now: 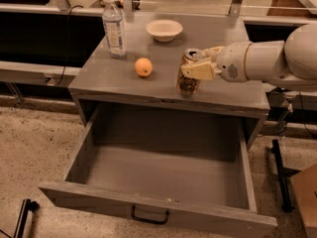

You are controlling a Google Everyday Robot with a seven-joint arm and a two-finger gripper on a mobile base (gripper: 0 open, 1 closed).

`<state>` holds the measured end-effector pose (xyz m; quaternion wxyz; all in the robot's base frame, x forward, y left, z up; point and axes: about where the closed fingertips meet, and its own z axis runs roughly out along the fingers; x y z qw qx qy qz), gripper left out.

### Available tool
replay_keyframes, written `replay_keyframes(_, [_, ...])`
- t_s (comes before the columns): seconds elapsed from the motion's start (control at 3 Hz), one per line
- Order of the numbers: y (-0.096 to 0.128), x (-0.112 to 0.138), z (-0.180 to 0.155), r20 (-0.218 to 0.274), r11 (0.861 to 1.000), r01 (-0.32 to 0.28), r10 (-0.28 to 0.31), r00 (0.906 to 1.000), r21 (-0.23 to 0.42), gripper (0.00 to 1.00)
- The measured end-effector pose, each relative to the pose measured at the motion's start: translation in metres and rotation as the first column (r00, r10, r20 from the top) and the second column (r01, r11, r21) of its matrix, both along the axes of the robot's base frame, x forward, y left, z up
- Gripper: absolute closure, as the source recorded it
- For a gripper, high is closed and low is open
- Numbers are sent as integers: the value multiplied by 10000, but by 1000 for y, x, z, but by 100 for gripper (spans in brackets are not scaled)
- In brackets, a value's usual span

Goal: Pick orange can from top drawer and place on counter

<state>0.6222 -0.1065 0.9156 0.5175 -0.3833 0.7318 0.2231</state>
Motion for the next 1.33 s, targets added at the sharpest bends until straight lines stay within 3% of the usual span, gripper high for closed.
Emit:
replay_keyframes(0.33, [-1, 8, -2, -154, 9979, 317, -326, 9993, -561, 100])
replay_keyframes(0.67, [-4, 8, -12, -641, 9870, 509, -612, 9961, -1522, 82])
replay_keyframes(1.33, [-6, 10, -15, -771, 9838, 611, -750, 9942, -1687, 36])
